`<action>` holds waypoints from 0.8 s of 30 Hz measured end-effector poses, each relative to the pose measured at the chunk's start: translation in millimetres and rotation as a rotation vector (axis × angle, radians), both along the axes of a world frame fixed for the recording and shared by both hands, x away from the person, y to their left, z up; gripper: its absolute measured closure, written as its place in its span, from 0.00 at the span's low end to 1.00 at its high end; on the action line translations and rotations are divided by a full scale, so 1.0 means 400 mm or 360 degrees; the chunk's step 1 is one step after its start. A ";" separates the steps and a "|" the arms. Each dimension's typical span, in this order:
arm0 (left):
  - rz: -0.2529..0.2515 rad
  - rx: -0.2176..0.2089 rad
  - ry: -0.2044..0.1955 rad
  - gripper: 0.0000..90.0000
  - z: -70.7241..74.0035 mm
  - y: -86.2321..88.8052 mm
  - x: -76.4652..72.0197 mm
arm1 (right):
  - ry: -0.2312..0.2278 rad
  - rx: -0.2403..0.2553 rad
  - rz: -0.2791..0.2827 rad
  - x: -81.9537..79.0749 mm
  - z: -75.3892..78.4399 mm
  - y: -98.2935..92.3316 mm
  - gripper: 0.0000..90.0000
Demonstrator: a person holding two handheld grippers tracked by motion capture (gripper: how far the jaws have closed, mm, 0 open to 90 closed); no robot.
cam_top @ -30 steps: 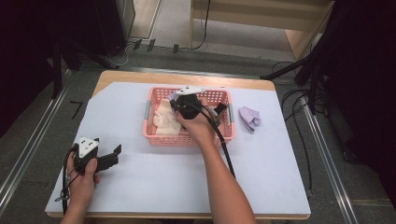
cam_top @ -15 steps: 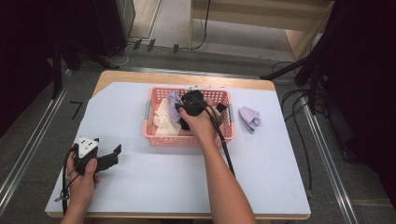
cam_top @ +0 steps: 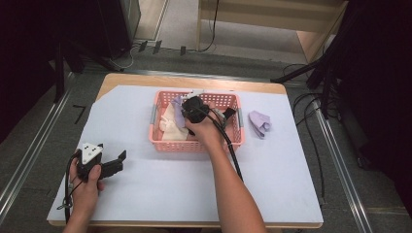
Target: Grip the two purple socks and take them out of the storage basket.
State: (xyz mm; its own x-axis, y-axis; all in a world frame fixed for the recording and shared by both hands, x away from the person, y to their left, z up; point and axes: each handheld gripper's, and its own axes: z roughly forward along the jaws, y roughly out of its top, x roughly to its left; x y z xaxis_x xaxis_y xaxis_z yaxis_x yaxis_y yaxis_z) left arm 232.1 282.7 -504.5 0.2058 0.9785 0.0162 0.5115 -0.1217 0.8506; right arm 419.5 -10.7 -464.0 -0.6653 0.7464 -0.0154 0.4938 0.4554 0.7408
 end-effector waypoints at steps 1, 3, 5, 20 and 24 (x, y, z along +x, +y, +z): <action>0.0002 -0.0004 0.0001 0.18 0.000 0.000 0.000 | -0.0027 0.0008 0.0006 -0.006 0.004 0.001 0.96; 0.0002 -0.0005 0.0001 0.18 0.000 0.000 0.000 | -0.0066 0.0035 0.0014 -0.013 0.009 0.000 0.96; 0.0002 -0.0003 0.0003 0.18 0.000 -0.001 0.000 | -0.0161 0.0122 0.0014 -0.025 0.021 -0.011 0.96; -0.0002 -0.0007 0.0008 0.18 0.000 0.001 0.001 | -0.0407 0.0387 -0.0188 -0.056 0.075 -0.099 0.96; -0.0002 -0.0005 0.0008 0.18 0.000 0.000 0.001 | -0.0453 0.0431 -0.0258 -0.060 0.097 -0.149 0.96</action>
